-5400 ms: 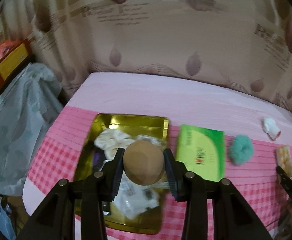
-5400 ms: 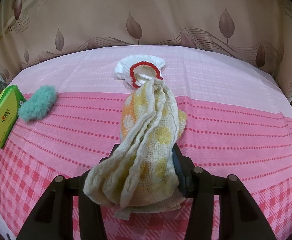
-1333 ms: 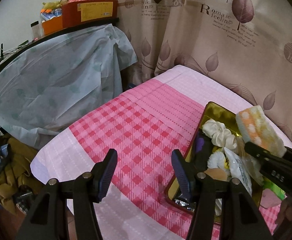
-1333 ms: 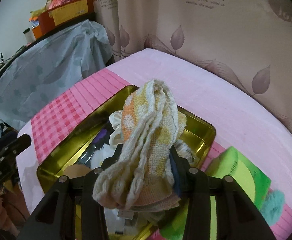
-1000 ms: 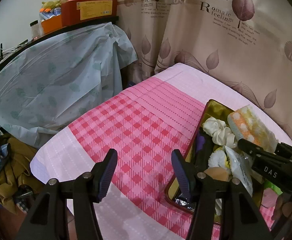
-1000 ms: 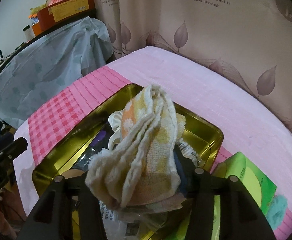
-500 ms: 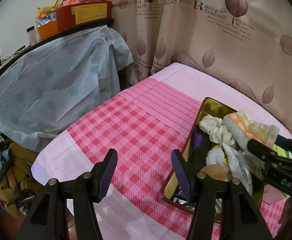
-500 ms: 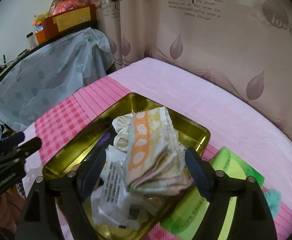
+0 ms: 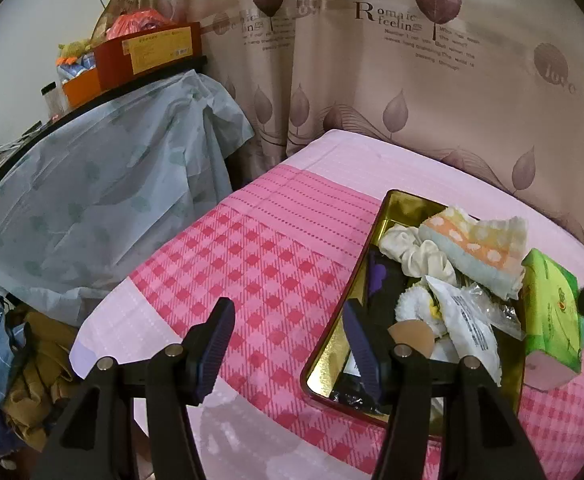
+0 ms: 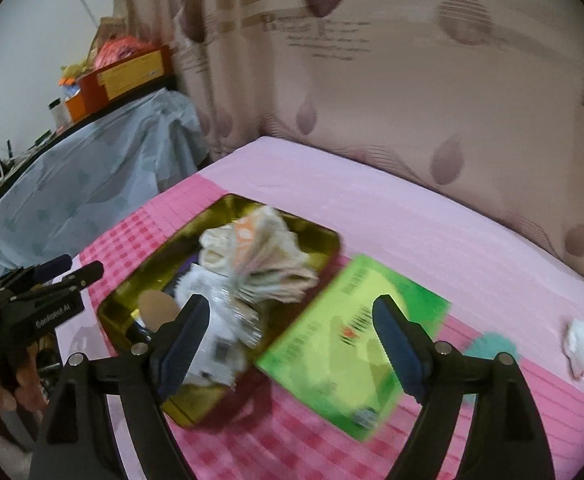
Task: Organize soft objects
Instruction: 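Carry the yellow-patterned towel into the gold tin and open the right tool, then move the right tool to the white knit glove and grasp it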
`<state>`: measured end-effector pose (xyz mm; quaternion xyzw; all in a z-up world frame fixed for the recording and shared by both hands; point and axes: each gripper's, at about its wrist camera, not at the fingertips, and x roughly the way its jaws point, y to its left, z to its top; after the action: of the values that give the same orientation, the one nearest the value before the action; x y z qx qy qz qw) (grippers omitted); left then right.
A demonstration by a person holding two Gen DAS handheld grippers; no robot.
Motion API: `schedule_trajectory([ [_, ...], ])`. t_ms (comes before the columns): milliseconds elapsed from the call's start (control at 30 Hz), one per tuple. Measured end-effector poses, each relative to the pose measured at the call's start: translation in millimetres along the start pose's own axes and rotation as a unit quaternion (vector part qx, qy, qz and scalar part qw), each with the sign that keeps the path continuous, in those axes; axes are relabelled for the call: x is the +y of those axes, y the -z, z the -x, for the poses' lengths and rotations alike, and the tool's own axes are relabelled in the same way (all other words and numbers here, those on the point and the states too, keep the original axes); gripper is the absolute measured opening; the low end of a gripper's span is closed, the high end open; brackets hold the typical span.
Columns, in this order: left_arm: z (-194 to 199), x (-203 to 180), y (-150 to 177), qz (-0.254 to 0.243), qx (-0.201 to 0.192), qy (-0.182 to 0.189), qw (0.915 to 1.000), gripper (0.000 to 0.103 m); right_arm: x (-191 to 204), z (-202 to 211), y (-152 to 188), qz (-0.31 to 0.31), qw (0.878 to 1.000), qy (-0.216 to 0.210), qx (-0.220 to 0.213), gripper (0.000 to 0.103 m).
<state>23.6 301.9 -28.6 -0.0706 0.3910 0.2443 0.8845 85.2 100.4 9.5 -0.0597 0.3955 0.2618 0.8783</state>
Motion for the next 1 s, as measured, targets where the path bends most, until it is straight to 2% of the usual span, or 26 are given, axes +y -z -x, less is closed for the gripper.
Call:
schedule_trajectory([
  [133,0.4,-1.7,1.0,-0.003,-0.001,-0.004,1.0000,0.057,-34.6,18.9,17.8,-0.024,0.999,0.028,-0.006,0.085],
  [333,-3.9,-1.4,3.3,-0.005,0.007,-0.014,0.9999,0.057,-109.5,41.2,54.6,-0.067,0.994,0.091,0.004,0.085],
  [500,-7.1,-2.5,5.2,-0.011,0.008,-0.019,0.9997,0.057,-179.4,56.1,85.0,-0.118,0.982,0.150,0.009,0.085],
  [700,-8.6,-10.1,7.1,-0.028,0.015,-0.023,0.9992,0.057,-250.9,65.0,103.2,-0.159,0.965,0.209,0.010,0.086],
  [867,-0.2,-19.8,7.4,-0.040,0.011,-0.017,0.9990,0.057,-288.3,58.9,104.1,-0.177,0.959,0.221,0.008,0.089],
  [1000,10.1,-39.2,7.9,-0.058,0.008,-0.006,0.9982,0.057,-303.7,42.5,96.6,-0.188,0.958,0.216,0.005,0.092],
])
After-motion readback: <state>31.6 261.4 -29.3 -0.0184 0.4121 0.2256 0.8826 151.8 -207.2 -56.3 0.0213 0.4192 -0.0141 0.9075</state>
